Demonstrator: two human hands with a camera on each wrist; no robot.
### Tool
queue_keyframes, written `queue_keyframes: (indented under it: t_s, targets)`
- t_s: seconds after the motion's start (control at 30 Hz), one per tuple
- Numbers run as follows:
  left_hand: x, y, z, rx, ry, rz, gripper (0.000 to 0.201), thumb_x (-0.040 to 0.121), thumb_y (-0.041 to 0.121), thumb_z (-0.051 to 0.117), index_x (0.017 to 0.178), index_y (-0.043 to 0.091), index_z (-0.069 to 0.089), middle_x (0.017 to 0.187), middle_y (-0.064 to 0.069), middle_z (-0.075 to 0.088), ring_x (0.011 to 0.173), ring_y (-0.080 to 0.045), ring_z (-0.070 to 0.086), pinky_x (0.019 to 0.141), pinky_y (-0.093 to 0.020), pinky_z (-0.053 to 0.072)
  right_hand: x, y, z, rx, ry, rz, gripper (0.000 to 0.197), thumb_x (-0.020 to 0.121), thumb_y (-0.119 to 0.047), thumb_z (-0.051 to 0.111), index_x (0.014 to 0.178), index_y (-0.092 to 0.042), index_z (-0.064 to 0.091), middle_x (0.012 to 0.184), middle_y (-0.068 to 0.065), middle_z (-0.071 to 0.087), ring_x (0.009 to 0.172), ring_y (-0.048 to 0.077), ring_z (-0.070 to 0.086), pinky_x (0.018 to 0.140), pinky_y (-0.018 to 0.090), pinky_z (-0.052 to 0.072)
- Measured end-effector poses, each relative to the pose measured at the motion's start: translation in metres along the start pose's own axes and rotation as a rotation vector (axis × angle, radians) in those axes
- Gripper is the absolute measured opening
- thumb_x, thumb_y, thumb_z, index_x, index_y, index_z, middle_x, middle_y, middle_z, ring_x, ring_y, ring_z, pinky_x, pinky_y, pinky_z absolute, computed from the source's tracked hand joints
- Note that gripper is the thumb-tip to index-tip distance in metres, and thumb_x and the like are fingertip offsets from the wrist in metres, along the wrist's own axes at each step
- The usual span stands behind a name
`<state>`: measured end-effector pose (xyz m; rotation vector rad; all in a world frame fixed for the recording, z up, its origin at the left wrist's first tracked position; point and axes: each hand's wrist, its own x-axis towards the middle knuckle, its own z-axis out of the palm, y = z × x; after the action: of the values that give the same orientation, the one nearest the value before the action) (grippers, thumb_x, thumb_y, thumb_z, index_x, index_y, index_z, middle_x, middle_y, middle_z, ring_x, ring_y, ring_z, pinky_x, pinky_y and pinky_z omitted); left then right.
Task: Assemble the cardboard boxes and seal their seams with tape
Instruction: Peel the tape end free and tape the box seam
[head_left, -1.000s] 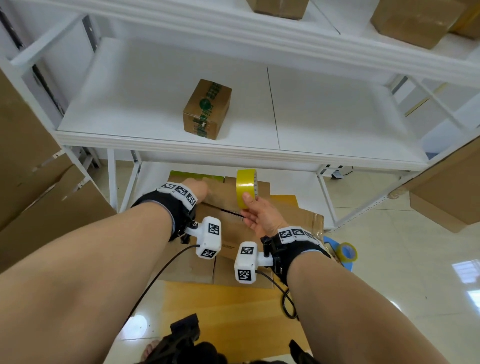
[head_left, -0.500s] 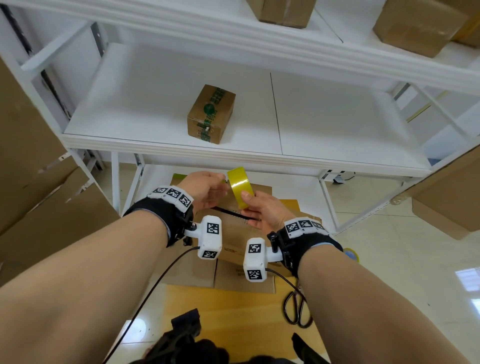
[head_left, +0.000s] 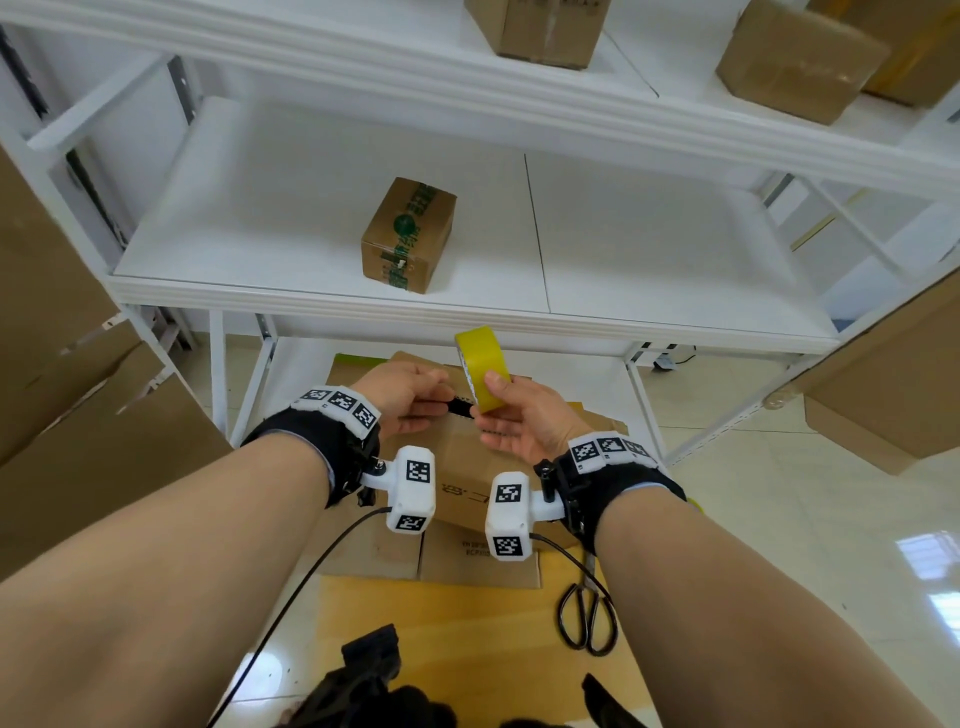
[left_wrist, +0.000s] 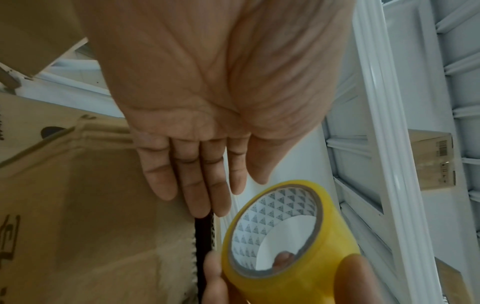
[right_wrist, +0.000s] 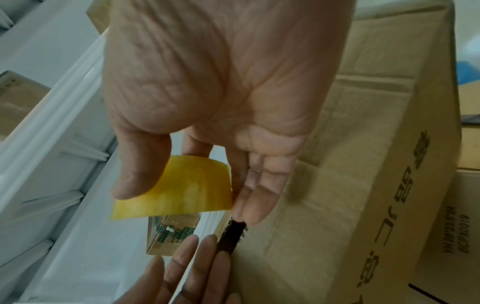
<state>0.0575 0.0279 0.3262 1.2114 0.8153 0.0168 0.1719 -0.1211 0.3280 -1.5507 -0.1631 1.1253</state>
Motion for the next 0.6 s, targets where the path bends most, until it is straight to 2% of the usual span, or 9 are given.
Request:
queue_keyframes:
  t_s: [0.13,0.2,0.27,0.37,0.43,0.5,0.6]
  targets:
    - [-0.001,-0.001,0.000,-0.019,-0.007,0.001,0.016,0.101,0.020,0.048,0.113,0.015,0.057,0.102,-0.007,0.067,0.092,-0.021,0.063,0.097,-0.041,0.045,0.001,0.003,-0.001,-0.072,0.026,0.024,0.040,0.091,-0.042,0.068,0.118,-0.013,0.061,0.108,0.019,0.069,0.081,0.021,0.066,0.066,0.031,0.057]
    - [0.000,-0.003,-0.002,-0.033,-0.014,0.018,0.017,0.101,0.015,0.047,0.114,0.013,0.057,0.102,-0.008,0.066,0.092,-0.020,0.063,0.095,-0.040,0.047,0.001,0.007,-0.002,-0.072,0.016,0.042,0.038,0.092,-0.043,0.066,0.118,-0.015,0.061,0.114,0.021,0.069,0.086,0.024,0.066,0.072,0.036,0.059]
    - [0.001,-0.004,-0.003,-0.048,-0.007,0.039,0.016,0.099,0.015,0.050,0.113,0.012,0.059,0.101,-0.006,0.065,0.093,-0.019,0.062,0.087,-0.037,0.050,0.002,0.010,-0.002,-0.065,-0.003,0.062,0.037,0.093,-0.044,0.065,0.118,-0.017,0.060,0.119,0.022,0.067,0.096,0.029,0.067,0.083,0.043,0.058]
    - [0.002,-0.002,-0.003,-0.112,0.005,0.051,0.020,0.095,0.029,0.058,0.107,0.013,0.062,0.097,-0.004,0.062,0.090,-0.019,0.059,0.080,-0.034,0.053,0.002,0.014,0.001,-0.085,-0.027,0.083,0.031,0.095,-0.043,0.062,0.117,-0.021,0.058,0.123,0.021,0.064,0.111,0.032,0.064,0.097,0.051,0.052]
    - [0.005,0.002,-0.002,-0.096,-0.002,0.015,0.035,0.089,0.044,0.063,0.105,0.013,0.065,0.086,0.001,0.065,0.088,-0.020,0.062,0.085,-0.037,0.052,0.003,0.016,0.004,-0.124,-0.052,0.086,0.035,0.097,-0.042,0.059,0.124,-0.021,0.055,0.127,0.019,0.062,0.112,0.031,0.063,0.103,0.049,0.048]
    - [0.008,0.004,-0.001,-0.050,0.016,-0.026,0.043,0.084,0.050,0.066,0.102,0.012,0.066,0.079,0.001,0.067,0.088,-0.021,0.064,0.086,-0.038,0.051,0.004,0.018,0.006,-0.157,-0.072,0.079,0.044,0.097,-0.039,0.059,0.135,-0.020,0.051,0.130,0.018,0.060,0.114,0.029,0.061,0.106,0.046,0.046]
    - [0.010,0.001,0.000,0.003,0.050,-0.068,0.043,0.081,0.048,0.069,0.103,0.011,0.067,0.092,-0.004,0.071,0.094,-0.022,0.067,0.079,-0.035,0.051,0.008,0.022,0.005,-0.197,-0.083,0.058,0.049,0.096,-0.036,0.061,0.141,-0.020,0.049,0.131,0.012,0.059,0.121,0.029,0.058,0.109,0.044,0.044]
